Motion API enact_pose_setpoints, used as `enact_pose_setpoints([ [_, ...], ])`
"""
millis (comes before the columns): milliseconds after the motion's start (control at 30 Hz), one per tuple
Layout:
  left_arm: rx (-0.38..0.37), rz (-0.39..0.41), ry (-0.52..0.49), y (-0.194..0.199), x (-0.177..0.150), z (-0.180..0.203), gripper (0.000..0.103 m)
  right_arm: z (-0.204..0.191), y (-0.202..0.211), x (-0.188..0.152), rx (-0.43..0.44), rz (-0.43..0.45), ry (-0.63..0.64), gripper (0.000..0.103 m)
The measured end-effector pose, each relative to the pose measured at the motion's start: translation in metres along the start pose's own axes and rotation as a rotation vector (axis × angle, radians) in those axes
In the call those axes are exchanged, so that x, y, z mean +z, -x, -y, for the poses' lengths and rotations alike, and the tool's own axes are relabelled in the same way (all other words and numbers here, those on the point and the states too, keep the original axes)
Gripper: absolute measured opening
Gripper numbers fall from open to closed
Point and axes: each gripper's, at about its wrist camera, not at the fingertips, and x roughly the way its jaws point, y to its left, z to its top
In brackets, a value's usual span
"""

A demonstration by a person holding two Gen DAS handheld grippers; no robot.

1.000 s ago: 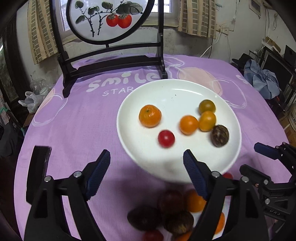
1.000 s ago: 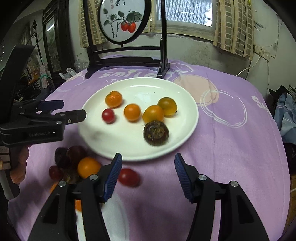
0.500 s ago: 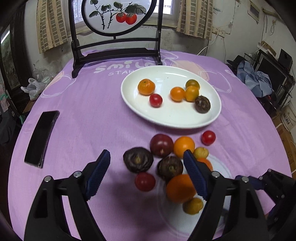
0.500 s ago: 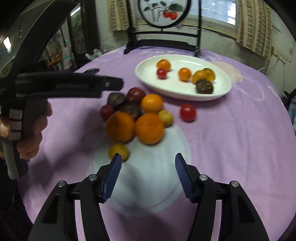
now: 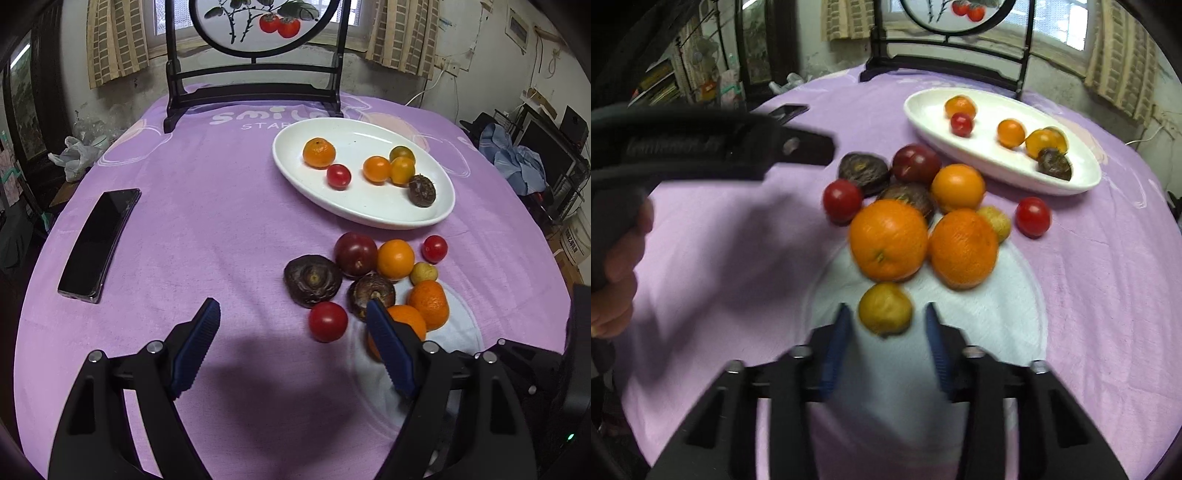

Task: Organize fruits
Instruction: 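Grasp a large orange with the left tool while the right tool grasps a yellow fruit, place both on plate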

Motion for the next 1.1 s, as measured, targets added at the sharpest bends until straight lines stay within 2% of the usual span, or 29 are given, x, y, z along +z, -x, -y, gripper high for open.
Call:
enact_pose_setpoints([
  [133,-0.006,-0.024,0.010,-0.007,-0.005,-0.003,0.079,0.011,0.003,0.000,0.010,0.021,-0.035,0.029],
  [300,-0.031,-0.043,-0.037,-0.010,-0.012,0.015,0.079,0.040,0.026,-0.016,0.004,0.058,-0.110,0.029],
  [433,-0.061,-0.055,-0.125,-0.013,-0.023,0.043,0.079,0.073,0.041,-0.035,-0.022,0.065,-0.183,0.029],
  [600,-0.058,-0.083,-0.204,-0.027,-0.034,0.071,0.079,0.101,0.056,-0.055,-0.035,0.077,-0.241,0.029],
  [667,-0.065,-0.099,-0.205,-0.034,-0.034,0.077,0.069,0.107,0.059,-0.059,-0.031,0.083,-0.254,0.029],
  [800,-0.075,-0.128,-0.202,-0.047,-0.029,0.084,0.064,0.110,0.064,-0.060,-0.021,0.093,-0.258,0.029],
  [900,-0.070,-0.125,-0.217,-0.053,-0.025,0.089,0.057,0.111,0.065,-0.061,-0.011,0.099,-0.260,0.029],
  [933,-0.066,-0.122,-0.221,-0.053,-0.024,0.090,0.053,0.111,0.065,-0.061,-0.010,0.098,-0.260,0.029],
  [967,-0.060,-0.121,-0.221,-0.053,-0.023,0.090,0.045,0.111,0.065,-0.062,-0.008,0.098,-0.260,0.029],
  [1100,-0.085,-0.139,-0.222,-0.049,-0.024,0.084,0.045,0.112,0.066,-0.061,-0.006,0.098,-0.254,0.029],
])
